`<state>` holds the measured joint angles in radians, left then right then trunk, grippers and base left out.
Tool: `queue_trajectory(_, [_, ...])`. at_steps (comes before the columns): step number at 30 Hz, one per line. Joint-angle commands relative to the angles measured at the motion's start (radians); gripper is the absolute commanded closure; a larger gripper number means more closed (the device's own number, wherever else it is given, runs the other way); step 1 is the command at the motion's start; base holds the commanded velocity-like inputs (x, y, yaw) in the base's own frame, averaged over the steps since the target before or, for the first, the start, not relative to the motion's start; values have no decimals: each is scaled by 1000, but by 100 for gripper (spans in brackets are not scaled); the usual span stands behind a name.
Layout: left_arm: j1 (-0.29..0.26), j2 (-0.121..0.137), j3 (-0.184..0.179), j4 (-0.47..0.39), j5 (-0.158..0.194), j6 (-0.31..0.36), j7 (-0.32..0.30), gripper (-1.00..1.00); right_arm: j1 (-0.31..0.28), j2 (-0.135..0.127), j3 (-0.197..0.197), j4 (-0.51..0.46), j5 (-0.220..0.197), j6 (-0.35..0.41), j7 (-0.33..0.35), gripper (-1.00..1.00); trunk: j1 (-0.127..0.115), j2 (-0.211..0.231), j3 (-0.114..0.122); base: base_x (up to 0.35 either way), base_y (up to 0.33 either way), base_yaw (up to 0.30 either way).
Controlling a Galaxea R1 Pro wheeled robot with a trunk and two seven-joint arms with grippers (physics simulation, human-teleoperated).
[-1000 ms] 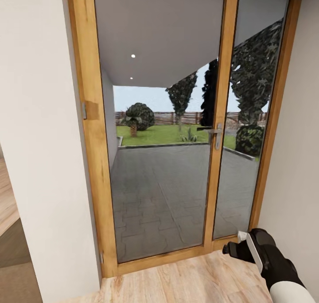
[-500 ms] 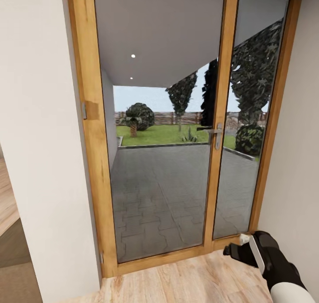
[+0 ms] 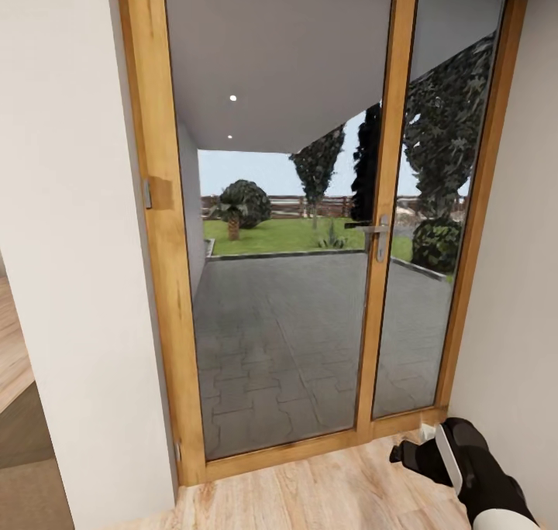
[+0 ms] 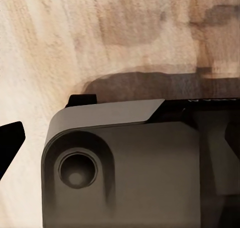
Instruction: Put the three can of soda from the living room inside the tash can in the kitchen.
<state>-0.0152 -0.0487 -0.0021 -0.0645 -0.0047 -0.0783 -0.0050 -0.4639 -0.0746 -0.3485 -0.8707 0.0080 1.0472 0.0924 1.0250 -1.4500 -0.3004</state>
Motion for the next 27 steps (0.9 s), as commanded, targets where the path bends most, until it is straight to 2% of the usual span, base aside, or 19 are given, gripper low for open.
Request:
queue_trajectory(1, [0,0,0,0,0,0,0,-100,6,0,0,0,-1,0,0,-100,0,0,0,0,0,0])
queue_trajectory(8, [0,0,1,0,0,0,0,-100,43,0,0,3,-2,0,0,-100,0,0,0,0,0,0])
queue_trajectory(27, [0,0,-1,0,-1,-5,-3,-100,63,1,0,13,-3,0,6,-100,0,0,0,53,0,0])
